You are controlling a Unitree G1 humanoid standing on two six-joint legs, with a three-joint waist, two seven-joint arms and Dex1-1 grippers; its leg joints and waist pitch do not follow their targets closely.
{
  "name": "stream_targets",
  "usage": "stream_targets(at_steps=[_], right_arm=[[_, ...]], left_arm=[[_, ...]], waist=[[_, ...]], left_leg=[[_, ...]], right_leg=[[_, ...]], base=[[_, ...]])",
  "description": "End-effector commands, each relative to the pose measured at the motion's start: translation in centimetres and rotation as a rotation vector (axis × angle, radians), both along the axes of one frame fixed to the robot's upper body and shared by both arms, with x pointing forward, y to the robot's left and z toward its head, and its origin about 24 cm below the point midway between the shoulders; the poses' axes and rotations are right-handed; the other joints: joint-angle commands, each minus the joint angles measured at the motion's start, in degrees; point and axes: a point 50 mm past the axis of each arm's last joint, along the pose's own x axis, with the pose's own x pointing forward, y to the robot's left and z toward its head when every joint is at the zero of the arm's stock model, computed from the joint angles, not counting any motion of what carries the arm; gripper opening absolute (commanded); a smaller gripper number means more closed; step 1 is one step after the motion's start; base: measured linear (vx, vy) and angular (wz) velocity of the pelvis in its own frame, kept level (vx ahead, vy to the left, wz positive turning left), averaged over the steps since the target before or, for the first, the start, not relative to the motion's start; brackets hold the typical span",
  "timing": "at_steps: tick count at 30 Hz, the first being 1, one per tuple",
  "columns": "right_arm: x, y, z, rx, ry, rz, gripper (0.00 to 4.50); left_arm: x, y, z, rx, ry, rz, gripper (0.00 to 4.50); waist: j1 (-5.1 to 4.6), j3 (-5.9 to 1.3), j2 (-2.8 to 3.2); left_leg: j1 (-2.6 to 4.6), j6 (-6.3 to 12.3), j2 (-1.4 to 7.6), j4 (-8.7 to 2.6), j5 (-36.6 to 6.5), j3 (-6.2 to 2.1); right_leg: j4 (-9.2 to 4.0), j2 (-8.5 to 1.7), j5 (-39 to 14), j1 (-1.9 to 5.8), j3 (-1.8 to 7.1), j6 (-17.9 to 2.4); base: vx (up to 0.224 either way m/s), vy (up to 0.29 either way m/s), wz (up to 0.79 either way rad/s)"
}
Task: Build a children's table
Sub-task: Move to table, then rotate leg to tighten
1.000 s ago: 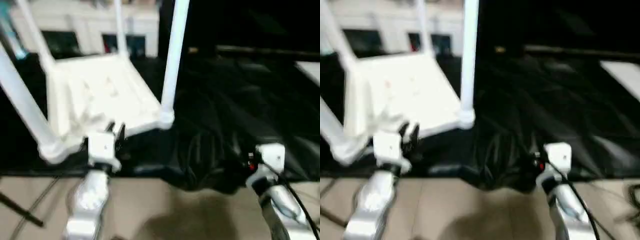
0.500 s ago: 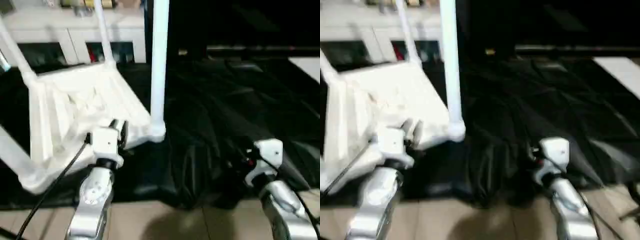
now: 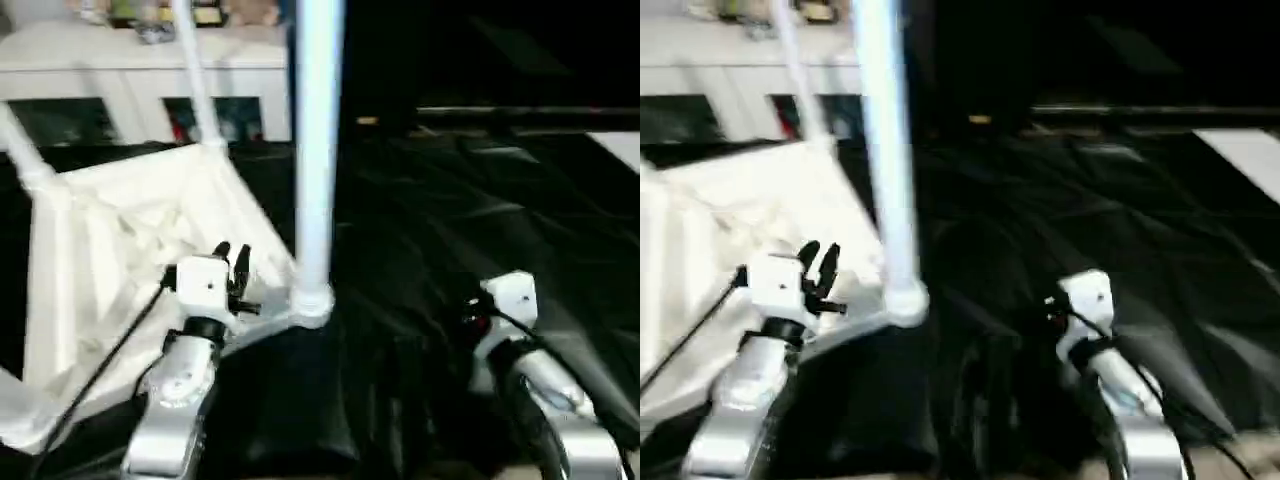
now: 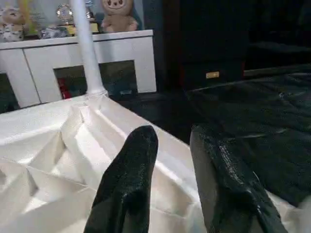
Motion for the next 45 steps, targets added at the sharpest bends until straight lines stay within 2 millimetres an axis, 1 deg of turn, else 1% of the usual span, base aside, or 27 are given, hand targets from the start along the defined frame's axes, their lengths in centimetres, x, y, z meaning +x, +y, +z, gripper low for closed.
stream_targets(at_steps=[1, 2, 3, 4, 5, 6, 7, 8, 9, 11, 12, 14, 15, 16, 18, 20, 21, 22, 23, 26, 33, 34, 37, 40, 42, 43, 45], right_arm=[[0.1, 0.6, 0.5, 0.01, -0.01, 0.093, 3.17], [0.0, 0.7, 0.5, 0.001, 0.001, 0.137, 3.17], [0.0, 0.7, 0.4, -0.005, 0.009, 0.166, 3.17], [0.0, 0.6, 0.4, -0.014, 0.016, 0.195, 3.17], [0.0, 0.4, 0.3, -0.029, 0.032, 0.225, 3.17], [0.0, 0.0, 0.3, -0.056, 0.05, 0.261, 3.17], [0.1, 0.0, 0.3, -0.057, 0.051, 0.263, 3.17], [0.1, -0.1, 0.3, -0.074, 0.058, 0.282, 3.17], [0.1, -0.1, 0.4, -0.094, 0.072, 0.338, 3.17], [0.1, 0.0, 0.5, -0.104, 0.084, 0.386, 3.17], [0.0, 0.1, 0.5, -0.107, 0.091, 0.41, 3.17], [0.1, 0.4, 0.7, -0.132, 0.104, 0.488, 3.17], [0.2, 0.4, 0.9, -0.143, 0.106, 0.512, 3.17], [0.2, 0.4, 0.9, -0.143, 0.106, 0.512, 3.17], [0.5, 0.4, 1.1, -0.164, 0.099, 0.531, 3.17], [0.5, 0.5, 1.2, -0.166, 0.097, 0.537, 3.17], [0.5, 0.5, 1.2, -0.166, 0.097, 0.539, 3.17], [0.5, 0.4, 1.3, -0.166, 0.098, 0.543, 3.17], [0.5, 0.4, 1.3, -0.167, 0.099, 0.544, 3.17], [0.4, 0.3, 1.3, -0.17, 0.106, 0.559, 3.17], [0.5, 0.6, 1.0, -0.178, 0.115, 0.578, 3.17], [0.6, 0.6, 0.9, -0.179, 0.117, 0.58, 3.17], [0.8, 0.7, 0.8, -0.186, 0.12, 0.584, 3.17], [0.9, 0.9, 0.9, -0.184, 0.115, 0.589, 3.17], [1.0, 1.0, 0.9, -0.184, 0.114, 0.593, 3.17], [1.0, 1.0, 0.9, -0.187, 0.115, 0.595, 3.17], [1.1, 1.1, 0.8, -0.192, 0.117, 0.603, 3.17]], left_arm=[[-0.2, -0.5, -0.4, 0.004, 0.043, -0.122, 1.41], [-0.2, -0.7, -0.5, 0.018, 0.056, -0.195, 1.41], [-0.2, -0.8, -0.6, 0.028, 0.065, -0.24, 1.61], [-0.3, -0.9, -0.6, 0.018, 0.075, -0.291, 1.72], [-0.3, -1.0, -0.4, 0.013, 0.095, -0.358, 1.77], [-0.4, -1.2, -0.3, 0.023, 0.146, -0.474, 1.81], [-0.4, -1.2, -0.3, 0.023, 0.148, -0.478, 1.91], [-0.5, -1.2, -0.4, 0.054, 0.183, -0.528, 1.91], [-1.0, -1.2, -1.1, 0.106, 0.289, -0.639, 2.16], [-1.4, -1.1, -1.4, 0.137, 0.349, -0.709, 2.22], [-1.5, -1.1, -1.5, 0.15, 0.379, -0.744, 2.24], [-1.3, -1.0, -1.9, 0.198, 0.456, -0.847, 2.24], [-0.8, -1.1, -2.2, 0.243, 0.481, -0.882, 2.24], [-0.8, -1.1, -2.2, 0.243, 0.481, -0.882, 2.24], [1.2, -1.5, -2.0, 0.317, 0.472, -0.862, 2.24], [1.9, -1.7, -1.6, 0.321, 0.459, -0.858, 2.24], [2.2, -1.9, -1.3, 0.319, 0.452, -0.86, 2.24], [2.5, -2.0, -0.9, 0.316, 0.449, -0.87, 2.24], [2.7, -2.1, -0.7, 0.314, 0.447, -0.874, 2.24], [3.4, -2.0, 0.3, 0.328, 0.467, -0.897, 2.24], [4.4, -0.7, -0.3, 0.349, 0.528, -0.841, 2.24], [4.4, -0.4, -0.3, 0.338, 0.545, -0.823, 2.24], [4.2, 0.3, -0.7, 0.322, 0.601, -0.797, 2.24], [4.3, 0.8, -0.9, 0.308, 0.62, -0.758, 1.88], [4.5, 1.0, -1.0, 0.301, 0.622, -0.741, 1.88], [4.7, 1.0, -1.0, 0.299, 0.617, -0.733, 1.69], [4.8, 1.2, -1.1, 0.288, 0.627, -0.727, 1.47]], waist=[[0.55, -3.35, 0.25], [0.51, -3.71, 0.03], [0.9, -3.78, 0.42], [1.32, -3.45, 0.0], [1.51, -3.24, -0.56], [2.02, -2.52, -0.58], [2.28, -2.02, -0.73], [2.0, -1.56, -0.9], [1.94, -1.17, -0.62], [1.57, -0.49, -1.01], [1.66, -0.43, -0.36], [1.47, -0.22, -0.77], [1.5, -0.1, -0.45], [1.7, -0.34, -0.67], [1.93, -0.56, -0.3], [1.96, -0.65, -0.17], [1.99, -0.68, -0.39], [1.96, -0.88, -0.53], [2.03, -0.98, -0.3], [1.97, -1.27, 0.28], [1.91, -1.67, 0.46], [1.91, -1.75, 0.17], [2.08, -1.71, 0.36], [1.99, -1.6, 0.36], [2.1, -1.5, 0.24], [2.03, -1.4, -0.04], [2.09, -1.26, 0.04]], left_leg=[[2.02, 9.8, 5.65, -3.08, 17.99, -1.91], [2.22, 10.49, 5.88, -2.79, 23.07, -2.33], [2.6, 10.9, 6.0, -2.14, 30.97, -2.61], [2.09, 10.15, 5.41, -2.32, 29.9, -2.15], [1.59, 9.72, 5.01, -2.66, 26.71, -1.51], [0.58, 7.99, 4.52, -3.6, 16.05, -0.4], [0.68, 5.65, 4.76, -4.67, 3.28, 0.19], [1.01, 3.45, 5.19, -5.7, -6.18, 0.65], [1.32, 1.84, 5.3, -6.42, -12.57, 0.98], [1.12, -0.04, 5.22, -7.13, -17.91, 1.41], [1.19, -0.88, 5.2, -7.25, -19.54, 1.26], [1.47, -2.61, 5.12, -7.38, -23.08, 1.18], [1.96, -3.28, 5.01, -7.42, -24.58, 1.23], [2.09, -3.21, 5.07, -7.33, -23.14, 1.32], [1.46, -1.76, 5.24, -7.44, -17.48, 1.54], [1.71, -1.34, 5.13, -7.22, -16.89, 1.78], [1.54, -1.07, 5.14, -7.15, -16.44, 1.86], [0.81, -0.5, 5.14, -7.18, -13.97, 1.79], [0.72, -0.18, 5.15, -7.12, -12.94, 1.77], [0.77, 0.81, 5.27, -6.97, -11.78, 2.02], [0.82, 3.55, 5.28, -6.52, -7.88, 2.4], [0.88, 3.99, 5.39, -6.51, -7.2, 2.49], [0.91, 4.47, 5.6, -6.56, -7.16, 2.6], [0.9, 4.34, 5.6, -6.69, -7.92, 2.76], [0.85, 4.2, 5.64, -6.77, -8.53, 2.81], [0.82, 3.99, 5.68, -6.87, -9.11, 2.84], [0.93, 3.36, 5.66, -6.99, -10.46, 2.83]], right_leg=[[-2.29, -4.63, 18.35, 0.0, 1.75, -8.93], [-1.63, -4.55, 22.72, -0.22, 1.71, -9.11], [-1.28, -4.48, 25.42, -1.16, 1.57, -8.87], [-1.89, -5.0, 23.64, -1.05, 1.56, -8.79], [-2.32, -5.3, 22.73, -0.68, 1.65, -8.98], [-3.04, -6.0, 18.61, -0.22, 1.76, -10.27], [-3.77, -6.56, 11.96, -0.07, 1.92, -11.53], [-4.37, -6.5, 6.11, -0.05, 1.93, -12.69], [-4.77, -6.57, 0.35, -0.21, 1.98, -12.8], [-5.58, -6.76, -8.28, -0.24, 2.23, -11.43], [-5.66, -6.92, -11.34, -0.33, 2.33, -10.82], [-6.46, -7.15, -18.43, -0.73, 2.6, -9.12], [-7.06, -7.12, -21.4, -1.26, 2.77, -8.22], [-6.97, -7.28, -20.23, -1.31, 2.95, -8.38], [-6.49, -7.25, -13.92, -0.76, 2.9, -9.47], [-6.47, -7.1, -13.06, -0.97, 2.87, -9.99], [-6.55, -7.32, -13.51, -0.82, 2.87, -10.49], [-6.26, -7.4, -11.62, -0.23, 2.65, -10.93], [-6.13, -7.39, -10.47, -0.23, 2.55, -11.14], [-5.69, -7.2, -5.18, -0.32, 2.11, -13.21], [-5.21, -7.12, 2.42, -0.1, 1.88, -15.19], [-5.14, -7.06, 3.94, -0.16, 1.77, -15.66], [-4.98, -7.13, 4.38, -0.29, 1.64, -16.26], [-5.1, -7.12, 3.37, -0.36, 1.55, -16.39], [-5.3, -7.3, 1.88, -0.33, 1.63, -16.11], [-5.45, -7.31, 0.77, -0.34, 1.66, -15.82], [-5.7, -7.4, -2.34, -0.49, 1.72, -15.28]], base=[[0.112, 0.071, 0.01], [0.112, 0.071, 0.01], [0.081, 0.066, 0.05], [0.016, 0.07, 0.0], [0.016, 0.07, 0.0], [0.0, 0.0, 0.0], [-0.065, 0.019, 0.07], [-0.065, 0.019, 0.07], [-0.08, 0.006, 0.07], [-0.075, 0.005, 0.0], [-0.065, 0.002, -0.07], [-0.07, -0.002, -0.08], [-0.08, -0.007, -0.06], [-0.065, -0.012, -0.03], [-0.032, -0.006, -0.02], [0.0, 0.0, 0.0], [0.0, 0.0, 0.0], [0.0, 0.0, 0.0], [0.0, 0.0, 0.0], [0.0, 0.0, 0.0], [0.0, 0.0, 0.0], [0.0, 0.0, 0.0], [0.0, 0.0, 0.0], [0.0, 0.0, 0.0], [0.0, 0.0, 0.0], [0.0, 0.0, 0.0], [0.0, 0.0, 0.0]])
